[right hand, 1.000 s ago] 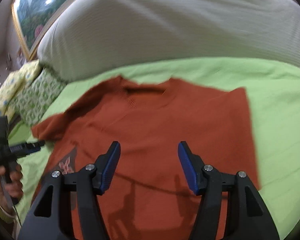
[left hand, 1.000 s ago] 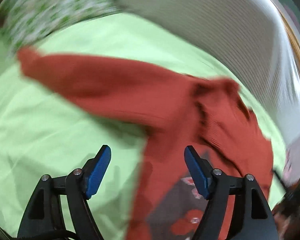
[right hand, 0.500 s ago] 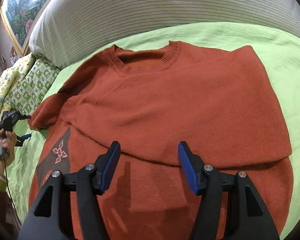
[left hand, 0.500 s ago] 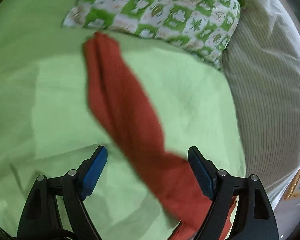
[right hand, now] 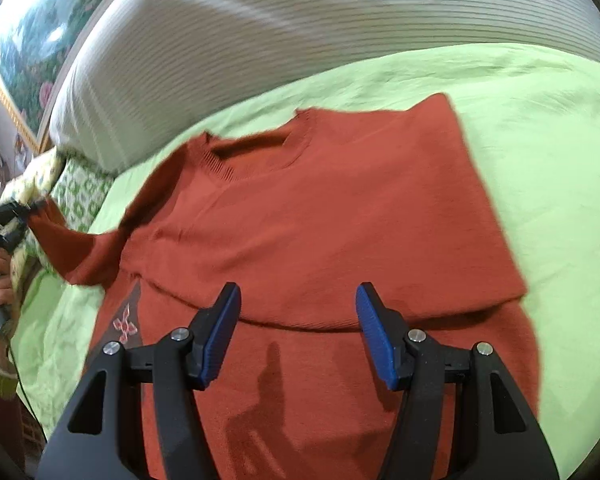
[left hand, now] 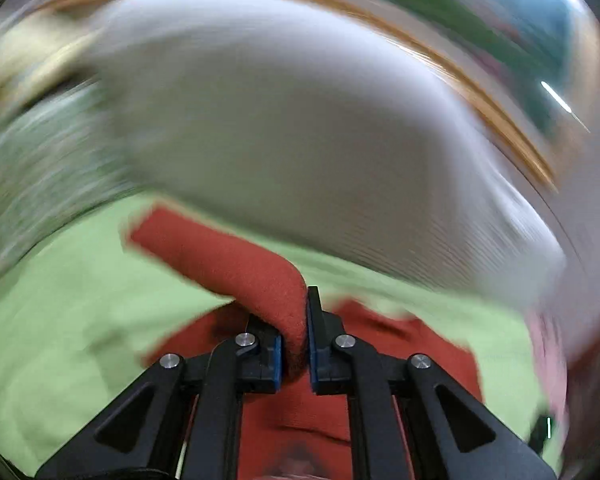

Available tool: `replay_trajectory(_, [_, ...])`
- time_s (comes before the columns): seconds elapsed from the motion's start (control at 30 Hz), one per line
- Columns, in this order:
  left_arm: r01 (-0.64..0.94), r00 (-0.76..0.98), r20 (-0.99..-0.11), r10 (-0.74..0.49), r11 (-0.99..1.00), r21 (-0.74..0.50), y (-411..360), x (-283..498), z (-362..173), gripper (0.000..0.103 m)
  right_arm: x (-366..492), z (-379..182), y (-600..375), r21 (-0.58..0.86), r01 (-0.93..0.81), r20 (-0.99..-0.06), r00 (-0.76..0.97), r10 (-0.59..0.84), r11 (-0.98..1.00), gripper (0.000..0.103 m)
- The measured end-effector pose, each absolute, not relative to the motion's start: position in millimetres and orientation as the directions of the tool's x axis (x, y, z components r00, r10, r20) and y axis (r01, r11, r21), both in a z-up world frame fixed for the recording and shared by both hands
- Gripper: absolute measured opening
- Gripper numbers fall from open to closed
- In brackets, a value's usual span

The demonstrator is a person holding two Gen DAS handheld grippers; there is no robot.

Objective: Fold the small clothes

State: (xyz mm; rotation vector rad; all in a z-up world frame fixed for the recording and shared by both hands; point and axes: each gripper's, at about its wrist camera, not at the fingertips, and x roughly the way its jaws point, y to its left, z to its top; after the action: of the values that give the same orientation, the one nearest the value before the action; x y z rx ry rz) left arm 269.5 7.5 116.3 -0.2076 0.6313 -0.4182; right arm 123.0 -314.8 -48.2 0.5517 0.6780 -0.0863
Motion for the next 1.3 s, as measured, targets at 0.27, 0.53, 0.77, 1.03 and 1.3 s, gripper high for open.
replay_trajectory(0.27, [0.685,0.545,-0.683,-0.487,0.728,0.027,-180.0,186.7,42.8,0.083,88.2,-35.7,-356.2,0.507,0.342,-0.585,0.811,0.025,0.791,0.061])
replay_trajectory(0.53, [0.552,0.555,-0.769,-0.317,0.832,0.055,-87.5,205.7,-1.5,0.083,90.7,-28.7,-373.3,0.475,0.325,-0.587,0.809,0.019,0.818,0.061])
replay_trajectory(0.77, [0.331,0.573,-0.803,-0.161,0.943,0.047,-7.3,280.4,-22.4,0.078,121.2,-36.6,-358.0,0.35,0.232,-0.634,0.772,0.047,0.908,0.061])
replay_trajectory(1.03, [0.311,0.552,-0.831,-0.074,0.943,0.123,-30.6,333.8,-46.0,0.072,152.9,-40.3,-324.4,0.128,0.084,-0.68,0.733,0.026,0.988,0.061])
replay_trajectory(1.3, [0.108,0.537,-0.843,-0.027,0.993,0.037,-26.6,389.6,-34.3,0.068,170.2,-51.9,-370.1,0.484,0.172,-0.609,0.77,0.189,0.858,0.009])
